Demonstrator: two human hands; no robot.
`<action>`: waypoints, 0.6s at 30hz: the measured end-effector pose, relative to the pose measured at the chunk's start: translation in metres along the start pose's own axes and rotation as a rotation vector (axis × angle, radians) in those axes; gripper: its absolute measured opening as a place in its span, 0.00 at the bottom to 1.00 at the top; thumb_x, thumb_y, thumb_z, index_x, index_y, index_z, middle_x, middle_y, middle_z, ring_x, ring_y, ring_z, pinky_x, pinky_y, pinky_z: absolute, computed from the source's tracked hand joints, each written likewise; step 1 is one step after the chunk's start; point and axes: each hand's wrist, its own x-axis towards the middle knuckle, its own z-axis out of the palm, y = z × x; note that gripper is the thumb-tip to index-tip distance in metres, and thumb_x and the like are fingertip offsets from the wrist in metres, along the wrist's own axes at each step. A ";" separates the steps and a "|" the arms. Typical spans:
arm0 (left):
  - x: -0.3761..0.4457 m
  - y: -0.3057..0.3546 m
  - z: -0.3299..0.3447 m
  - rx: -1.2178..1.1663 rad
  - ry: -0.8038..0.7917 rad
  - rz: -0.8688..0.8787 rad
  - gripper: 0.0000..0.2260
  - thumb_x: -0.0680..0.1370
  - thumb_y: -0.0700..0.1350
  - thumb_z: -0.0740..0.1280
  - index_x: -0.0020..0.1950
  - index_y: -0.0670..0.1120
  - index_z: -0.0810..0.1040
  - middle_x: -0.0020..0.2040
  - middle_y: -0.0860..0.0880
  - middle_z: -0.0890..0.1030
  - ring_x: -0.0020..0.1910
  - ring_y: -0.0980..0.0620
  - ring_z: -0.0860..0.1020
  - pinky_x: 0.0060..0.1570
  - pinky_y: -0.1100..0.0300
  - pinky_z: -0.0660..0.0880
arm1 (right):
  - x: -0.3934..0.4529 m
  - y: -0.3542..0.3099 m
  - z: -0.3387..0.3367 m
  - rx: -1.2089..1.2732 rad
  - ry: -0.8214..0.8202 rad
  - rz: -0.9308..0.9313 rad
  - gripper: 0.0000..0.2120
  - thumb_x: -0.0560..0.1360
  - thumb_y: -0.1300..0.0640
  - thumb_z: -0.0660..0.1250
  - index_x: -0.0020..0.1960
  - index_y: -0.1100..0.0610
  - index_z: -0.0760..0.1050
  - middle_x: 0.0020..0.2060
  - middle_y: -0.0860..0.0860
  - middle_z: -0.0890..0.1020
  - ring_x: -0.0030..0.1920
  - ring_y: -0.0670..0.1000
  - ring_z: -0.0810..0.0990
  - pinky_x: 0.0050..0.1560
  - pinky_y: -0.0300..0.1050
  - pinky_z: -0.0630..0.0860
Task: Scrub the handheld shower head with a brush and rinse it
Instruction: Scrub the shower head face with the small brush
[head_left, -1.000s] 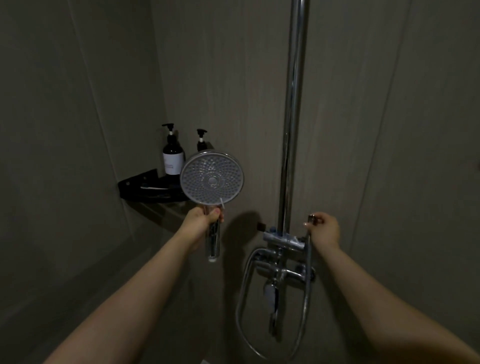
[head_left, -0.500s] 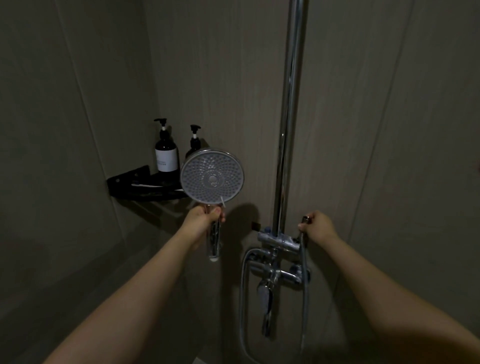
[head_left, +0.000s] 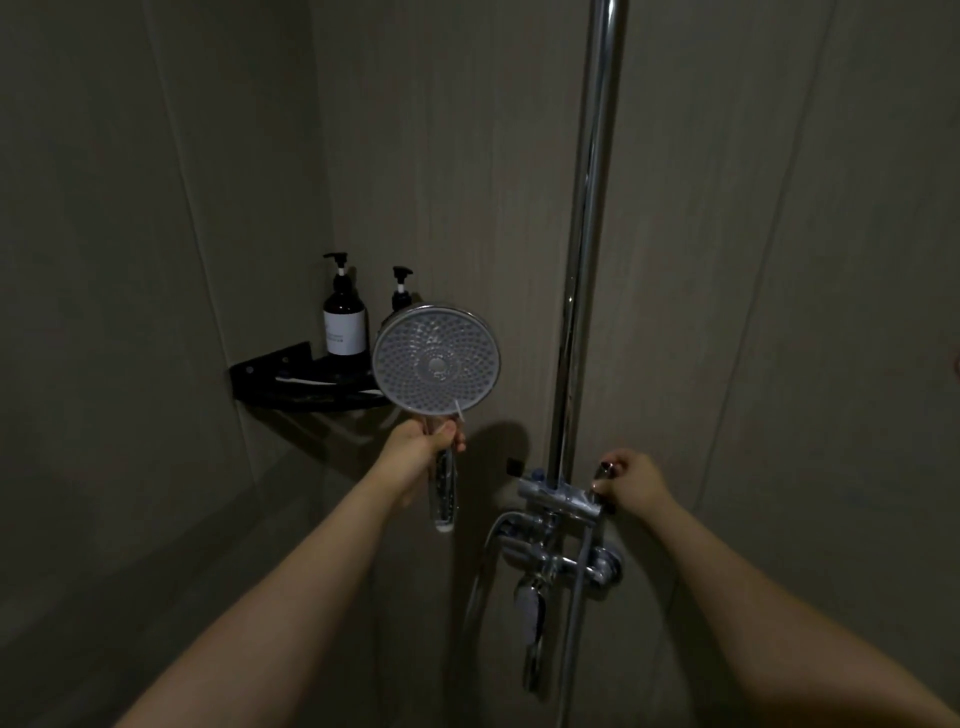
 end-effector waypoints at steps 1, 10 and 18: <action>-0.001 0.002 0.000 0.000 0.000 0.007 0.09 0.79 0.35 0.58 0.41 0.42 0.74 0.37 0.46 0.76 0.38 0.52 0.75 0.47 0.60 0.72 | -0.002 0.003 0.004 -0.035 0.001 -0.010 0.15 0.68 0.73 0.69 0.54 0.67 0.76 0.42 0.56 0.76 0.44 0.51 0.74 0.45 0.40 0.69; 0.001 0.002 0.000 -0.007 0.004 0.015 0.11 0.79 0.34 0.58 0.39 0.42 0.74 0.32 0.49 0.77 0.27 0.62 0.77 0.40 0.67 0.74 | -0.003 -0.005 0.008 -0.263 -0.019 0.002 0.10 0.69 0.66 0.71 0.50 0.67 0.80 0.39 0.58 0.80 0.40 0.49 0.76 0.23 0.30 0.65; -0.004 -0.001 0.000 0.043 -0.025 -0.005 0.10 0.79 0.35 0.58 0.40 0.42 0.74 0.36 0.46 0.76 0.35 0.55 0.76 0.47 0.59 0.72 | 0.003 -0.017 0.005 -0.516 -0.142 -0.028 0.10 0.73 0.62 0.68 0.53 0.66 0.77 0.51 0.61 0.81 0.49 0.56 0.80 0.43 0.39 0.70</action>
